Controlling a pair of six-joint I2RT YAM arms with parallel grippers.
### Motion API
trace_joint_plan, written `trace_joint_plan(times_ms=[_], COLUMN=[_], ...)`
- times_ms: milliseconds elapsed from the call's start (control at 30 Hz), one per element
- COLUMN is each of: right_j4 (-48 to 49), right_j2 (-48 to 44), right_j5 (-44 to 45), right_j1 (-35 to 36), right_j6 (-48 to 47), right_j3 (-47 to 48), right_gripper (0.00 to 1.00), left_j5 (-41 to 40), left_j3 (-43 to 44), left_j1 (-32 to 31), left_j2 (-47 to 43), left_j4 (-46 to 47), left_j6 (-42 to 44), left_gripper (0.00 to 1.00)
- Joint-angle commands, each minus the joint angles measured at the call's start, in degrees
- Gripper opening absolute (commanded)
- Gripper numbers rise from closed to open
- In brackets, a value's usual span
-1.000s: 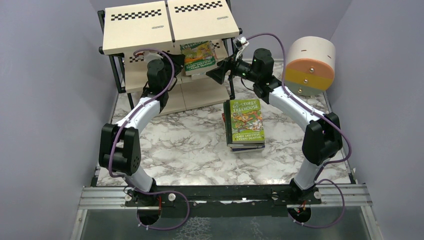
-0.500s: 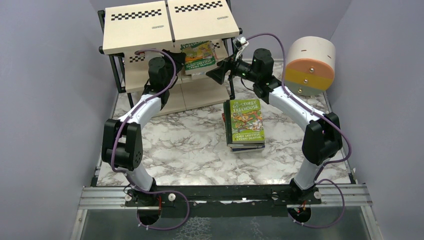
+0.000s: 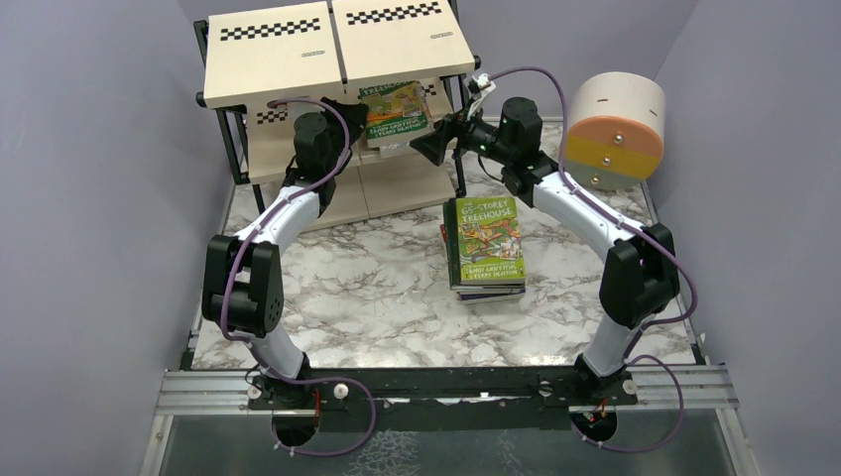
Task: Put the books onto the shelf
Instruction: Place the book on the shelf.
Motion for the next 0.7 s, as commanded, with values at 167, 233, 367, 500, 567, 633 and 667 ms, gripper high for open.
trace_joint_plan(times_ms=[167,233,367,500,567,633,667], right_j4=[1.74,2.31,2.75,2.77,2.76,2.72,2.69], right_j2=[-4.15,-5.0,-6.31,-7.25,-7.49,-7.7,-7.73], right_j5=[9.58,10.42,11.33,11.73,11.9,11.91,11.98], right_j1=[-0.01,-0.25,-0.72,-1.09,-1.24,-1.35,-1.43], right_j6=[0.2,0.44,0.63,0.48,0.56,0.53,0.48], right_j3=[-2.68,-3.57,-4.58,-4.96,-5.17,-5.24,-5.32], right_gripper=[0.89,0.89,0.89,0.89,0.89,0.89,0.89], left_j5=[2.78,2.71,2.69,2.69,2.62,2.45,2.44], left_j3=[1.86,1.86,1.86,1.86,1.9,1.8,1.84], left_j1=[-0.82,-0.84,-1.01,-1.26,-1.43,-1.54,-1.66], left_j2=[0.87,0.83,0.87,0.87,0.87,0.87,0.86], left_j4=[0.25,0.25,0.25,0.25,0.25,0.23,0.25], left_j6=[-0.9,-0.93,-0.96,-1.09,-1.06,-1.13,-1.13], left_gripper=[0.17,0.17,0.17,0.16,0.16,0.16,0.16])
